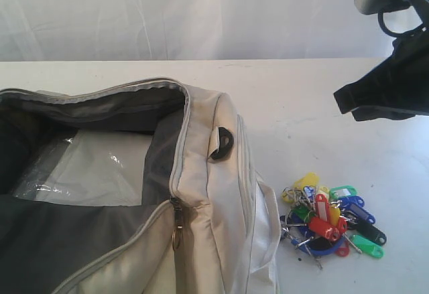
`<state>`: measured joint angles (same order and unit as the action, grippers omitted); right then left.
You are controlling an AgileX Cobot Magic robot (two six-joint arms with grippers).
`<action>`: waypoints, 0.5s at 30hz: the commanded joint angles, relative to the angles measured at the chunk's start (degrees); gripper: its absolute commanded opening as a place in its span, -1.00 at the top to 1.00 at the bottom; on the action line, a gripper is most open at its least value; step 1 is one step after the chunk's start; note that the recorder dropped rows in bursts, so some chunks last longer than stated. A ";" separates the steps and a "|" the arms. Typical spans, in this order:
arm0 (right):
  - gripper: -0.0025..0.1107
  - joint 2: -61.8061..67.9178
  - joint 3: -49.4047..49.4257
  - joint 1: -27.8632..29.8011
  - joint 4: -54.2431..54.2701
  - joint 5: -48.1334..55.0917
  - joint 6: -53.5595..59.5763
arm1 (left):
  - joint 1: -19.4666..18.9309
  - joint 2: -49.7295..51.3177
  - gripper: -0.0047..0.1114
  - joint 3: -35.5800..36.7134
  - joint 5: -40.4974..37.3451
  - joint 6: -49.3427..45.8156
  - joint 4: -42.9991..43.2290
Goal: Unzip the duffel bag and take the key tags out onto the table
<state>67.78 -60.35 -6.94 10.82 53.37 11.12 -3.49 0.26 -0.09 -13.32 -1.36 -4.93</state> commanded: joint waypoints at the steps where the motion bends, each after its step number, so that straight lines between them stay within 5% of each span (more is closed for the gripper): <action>1: 0.94 -0.26 -0.11 0.08 0.03 -0.35 -0.01 | -2.50 -0.26 0.92 0.09 -0.04 -0.20 -0.11; 15: 0.94 -3.58 -0.11 0.08 0.25 -0.91 -0.01 | -3.85 -0.26 0.92 0.09 -0.04 -0.20 -0.11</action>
<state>66.99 -60.35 -6.94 11.05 53.13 11.12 -7.18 0.26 -0.09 -13.32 -1.36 -4.93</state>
